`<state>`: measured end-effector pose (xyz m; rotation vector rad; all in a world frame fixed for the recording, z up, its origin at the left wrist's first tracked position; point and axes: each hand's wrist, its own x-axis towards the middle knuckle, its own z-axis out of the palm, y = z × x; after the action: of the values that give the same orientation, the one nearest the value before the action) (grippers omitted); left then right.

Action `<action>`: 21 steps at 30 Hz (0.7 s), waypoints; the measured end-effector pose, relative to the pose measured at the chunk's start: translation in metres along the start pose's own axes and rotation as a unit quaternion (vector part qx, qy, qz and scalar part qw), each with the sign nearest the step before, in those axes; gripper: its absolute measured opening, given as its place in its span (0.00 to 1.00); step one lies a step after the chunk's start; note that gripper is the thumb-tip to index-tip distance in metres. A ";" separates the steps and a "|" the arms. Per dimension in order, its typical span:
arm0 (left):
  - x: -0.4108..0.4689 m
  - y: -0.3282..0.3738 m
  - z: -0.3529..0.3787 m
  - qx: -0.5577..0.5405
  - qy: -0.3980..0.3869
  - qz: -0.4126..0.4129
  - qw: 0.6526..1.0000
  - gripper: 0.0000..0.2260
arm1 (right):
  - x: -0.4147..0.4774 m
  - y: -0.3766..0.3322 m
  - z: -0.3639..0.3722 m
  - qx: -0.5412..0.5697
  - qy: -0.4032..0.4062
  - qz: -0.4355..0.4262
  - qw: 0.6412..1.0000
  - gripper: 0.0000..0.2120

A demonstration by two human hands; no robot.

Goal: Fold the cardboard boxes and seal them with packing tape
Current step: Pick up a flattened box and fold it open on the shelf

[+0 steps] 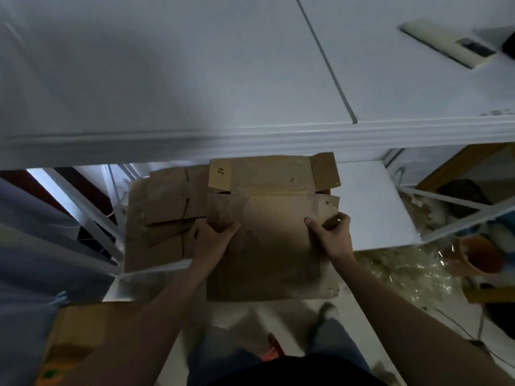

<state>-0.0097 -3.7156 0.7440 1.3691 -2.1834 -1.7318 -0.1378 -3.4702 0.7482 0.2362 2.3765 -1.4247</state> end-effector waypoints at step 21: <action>0.257 -0.140 0.161 -0.015 0.062 0.132 0.989 0.32 | 0.264 0.155 0.110 -0.002 -0.024 -0.113 0.993 0.36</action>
<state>-0.1662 -3.7546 0.4517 1.0908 -2.1474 -1.5365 -0.3071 -3.5034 0.4726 -0.0720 2.4274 -1.5056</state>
